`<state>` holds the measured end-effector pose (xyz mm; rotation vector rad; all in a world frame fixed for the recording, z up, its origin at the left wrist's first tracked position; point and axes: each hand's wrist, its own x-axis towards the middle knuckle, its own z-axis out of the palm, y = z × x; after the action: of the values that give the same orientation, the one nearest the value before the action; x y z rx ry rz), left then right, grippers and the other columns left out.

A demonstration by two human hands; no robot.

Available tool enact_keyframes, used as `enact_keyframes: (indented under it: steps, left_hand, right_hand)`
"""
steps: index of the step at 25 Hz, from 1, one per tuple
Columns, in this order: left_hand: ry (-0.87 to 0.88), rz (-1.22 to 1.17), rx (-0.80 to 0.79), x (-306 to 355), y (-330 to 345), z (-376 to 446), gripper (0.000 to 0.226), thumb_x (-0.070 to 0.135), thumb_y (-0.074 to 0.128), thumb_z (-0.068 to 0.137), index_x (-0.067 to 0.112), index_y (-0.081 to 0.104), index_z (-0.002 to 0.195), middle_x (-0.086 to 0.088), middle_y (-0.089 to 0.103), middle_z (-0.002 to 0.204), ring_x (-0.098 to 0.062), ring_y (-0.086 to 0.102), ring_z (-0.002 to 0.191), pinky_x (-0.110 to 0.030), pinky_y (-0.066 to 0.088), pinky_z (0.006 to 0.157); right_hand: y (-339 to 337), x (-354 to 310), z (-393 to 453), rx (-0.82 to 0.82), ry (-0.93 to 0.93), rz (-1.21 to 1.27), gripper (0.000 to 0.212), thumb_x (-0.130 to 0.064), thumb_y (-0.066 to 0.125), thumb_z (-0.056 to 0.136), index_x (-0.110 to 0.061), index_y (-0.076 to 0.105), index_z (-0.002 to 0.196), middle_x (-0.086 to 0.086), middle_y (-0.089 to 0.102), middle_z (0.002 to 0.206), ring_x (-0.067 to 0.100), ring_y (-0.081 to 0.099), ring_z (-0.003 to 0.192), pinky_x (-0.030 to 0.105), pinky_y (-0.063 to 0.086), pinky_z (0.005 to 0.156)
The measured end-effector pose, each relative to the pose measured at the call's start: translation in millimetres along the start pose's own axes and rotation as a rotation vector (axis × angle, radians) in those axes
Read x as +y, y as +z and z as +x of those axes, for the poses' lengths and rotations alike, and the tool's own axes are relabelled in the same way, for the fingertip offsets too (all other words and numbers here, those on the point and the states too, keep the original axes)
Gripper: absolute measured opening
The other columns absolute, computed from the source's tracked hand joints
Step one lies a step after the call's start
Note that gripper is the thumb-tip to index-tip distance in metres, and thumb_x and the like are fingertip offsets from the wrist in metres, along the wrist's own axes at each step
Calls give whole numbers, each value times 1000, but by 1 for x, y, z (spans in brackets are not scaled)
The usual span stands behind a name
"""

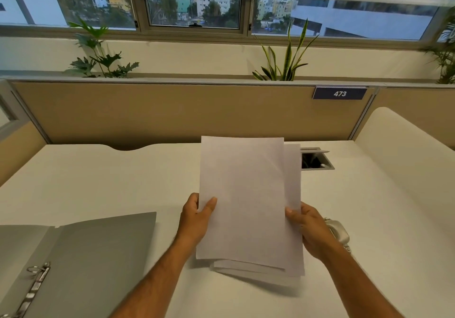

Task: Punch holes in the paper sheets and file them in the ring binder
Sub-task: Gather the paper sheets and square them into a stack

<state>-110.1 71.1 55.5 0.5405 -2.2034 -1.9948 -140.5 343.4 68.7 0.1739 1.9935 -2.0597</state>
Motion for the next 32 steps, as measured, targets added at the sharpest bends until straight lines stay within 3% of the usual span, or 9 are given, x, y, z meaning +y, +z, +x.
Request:
enact_keyframes:
  steps: [2, 4, 6, 10, 13, 18, 24, 26, 32]
  left_hand:
    - [-19, -38, 14, 0, 4, -6, 30, 27, 69, 89, 20, 50, 112, -3, 67, 110, -19, 67, 93, -32, 57, 76]
    - [23, -90, 73, 1, 8, -14, 42, 16, 72, 86, 24, 44, 117, -2, 67, 108, -13, 67, 90, -20, 54, 68]
    - [114, -145, 119, 5, 11, -22, 56, 9, 74, 84, 30, 40, 123, 1, 68, 103, -11, 68, 90, -14, 55, 65]
    - [350, -143, 192, 16, 13, -33, 55, 14, 75, 82, 34, 46, 124, 11, 67, 109, -10, 68, 96, -15, 57, 77]
    - [479, -87, 229, 27, 11, -39, 54, 30, 73, 77, 28, 47, 125, 16, 61, 114, -6, 64, 101, -13, 55, 83]
    - [480, -106, 235, 36, 5, -42, 59, 35, 72, 74, 35, 43, 125, 22, 58, 113, -4, 63, 101, -9, 54, 76]
    - [485, -161, 240, 38, 1, -42, 31, 35, 64, 86, 39, 47, 111, 15, 61, 111, -14, 65, 98, -9, 54, 70]
    - [450, -183, 217, 34, 0, -42, 31, 34, 66, 85, 38, 48, 109, 13, 62, 110, -16, 66, 96, -10, 54, 68]
    - [339, -203, 143, 8, -2, -44, 38, 30, 71, 78, 37, 51, 110, 10, 64, 111, -14, 65, 100, -11, 54, 72]
  right_hand:
    - [8, 0, -2, -22, -11, -15, 23, -16, 53, 99, -10, 70, 113, 17, 74, 108, 38, 71, 99, 57, 55, 92]
    - [19, 0, -5, 0, -48, 6, 35, -38, 47, 101, -16, 69, 116, 13, 74, 110, 35, 70, 102, 56, 55, 92]
    - [31, -1, -9, 29, -151, -18, 44, -52, 47, 96, -19, 64, 120, 5, 73, 111, 26, 70, 103, 44, 58, 86]
    - [48, -10, -20, 131, -426, -82, 21, -27, 55, 95, -27, 60, 116, -9, 73, 104, 13, 71, 95, 28, 61, 76]
    - [56, -18, -24, 132, -506, -55, 24, -33, 57, 88, -35, 56, 111, -15, 69, 105, 7, 69, 96, 19, 59, 70]
    - [61, -12, -23, 163, -514, -89, 33, -20, 62, 92, -29, 49, 121, -7, 64, 112, 14, 66, 100, 17, 59, 71]
    - [58, -12, -22, 163, -521, -69, 24, -12, 51, 99, -32, 52, 111, -6, 66, 109, 10, 68, 94, 28, 62, 76]
    - [56, -9, -20, 129, -506, -33, 25, -9, 52, 99, -26, 52, 117, -2, 66, 113, 14, 68, 98, 29, 61, 78]
    - [57, 10, -20, 88, -393, -23, 35, -22, 60, 92, -38, 49, 120, -11, 65, 117, 10, 67, 104, 23, 59, 77]
